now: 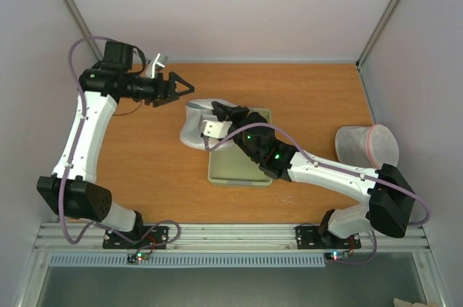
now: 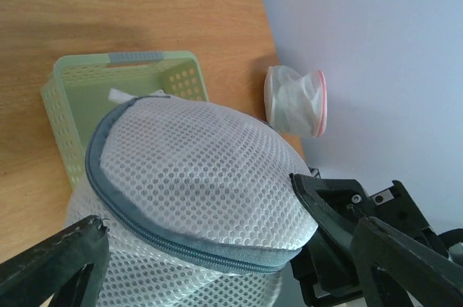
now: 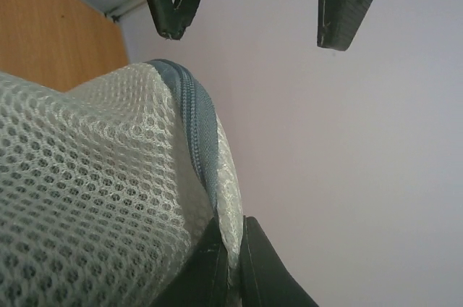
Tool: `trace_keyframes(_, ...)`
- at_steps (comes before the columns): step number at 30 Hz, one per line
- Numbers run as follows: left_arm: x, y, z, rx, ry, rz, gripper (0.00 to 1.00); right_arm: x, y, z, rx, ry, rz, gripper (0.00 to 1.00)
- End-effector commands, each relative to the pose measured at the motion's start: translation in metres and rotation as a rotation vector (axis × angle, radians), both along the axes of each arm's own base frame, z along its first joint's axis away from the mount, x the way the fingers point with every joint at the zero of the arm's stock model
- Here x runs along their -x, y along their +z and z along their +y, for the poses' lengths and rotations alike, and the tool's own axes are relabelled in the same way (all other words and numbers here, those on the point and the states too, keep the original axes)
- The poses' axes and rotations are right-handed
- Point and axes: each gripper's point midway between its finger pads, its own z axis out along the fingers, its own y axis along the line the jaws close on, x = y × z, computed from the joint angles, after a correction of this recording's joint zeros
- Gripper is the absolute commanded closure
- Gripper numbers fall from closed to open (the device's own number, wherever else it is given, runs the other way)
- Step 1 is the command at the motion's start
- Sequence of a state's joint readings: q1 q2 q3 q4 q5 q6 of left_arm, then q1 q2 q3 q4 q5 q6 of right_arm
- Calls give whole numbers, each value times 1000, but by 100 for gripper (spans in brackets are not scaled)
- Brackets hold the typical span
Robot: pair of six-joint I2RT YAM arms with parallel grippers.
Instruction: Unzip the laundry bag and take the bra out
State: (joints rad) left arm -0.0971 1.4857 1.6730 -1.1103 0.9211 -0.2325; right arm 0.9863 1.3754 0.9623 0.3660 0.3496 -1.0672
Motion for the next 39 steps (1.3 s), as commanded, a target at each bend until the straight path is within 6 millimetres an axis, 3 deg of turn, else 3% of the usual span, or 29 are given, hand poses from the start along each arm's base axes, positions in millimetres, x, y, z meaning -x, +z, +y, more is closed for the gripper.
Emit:
trace_keyframes(1, -3, -6, 4, -54, 13, -12, 9, -3, 50, -1, -115, -44, -110, 99)
trace_keyframes(6, -7, -34, -2, -11, 28, 179, 13, -4, 45, 10, -85, -32, -109, 99)
trace_keyframes(14, -9, -35, -15, 112, 16, 261, 14, -5, 37, 24, -54, -23, -118, 99)
trace_keyframes(16, -7, -39, -20, 135, 7, 299, 19, -6, 35, 27, -42, -30, -121, 99)
trace_keyframes(19, -6, -41, -24, 149, -4, 314, 35, -9, 35, 30, -44, -37, -119, 99)
trace_keyframes(24, -5, -34, -26, 167, -25, 299, 95, -10, 33, 33, -42, -35, -117, 99)
trace_keyframes(26, -6, -34, -24, 138, -18, 275, 99, -9, 32, 32, -48, -31, -100, 99)
trace_keyframes(27, -8, -34, -21, 110, -14, 252, 99, -8, 34, 32, -69, -27, -81, 89)
trace_keyframes(28, -10, -33, -18, 63, -21, 195, 99, -6, 42, 29, -126, -23, -56, 67)
trace_keyframes(29, -13, -33, -13, 6, -15, 142, 99, -3, 49, 26, -178, -12, -19, 39)
trace_keyframes(31, -22, -33, 2, -150, -9, 0, 99, 9, 68, 19, -290, 51, 64, 4)
trace_keyframes(35, -25, -19, 19, -418, -138, -394, 99, 38, 101, 2, -470, 305, 295, 2)
trace_keyframes(39, -6, -8, 18, -586, -305, -687, 99, 13, 112, -37, -627, 284, 516, 1)
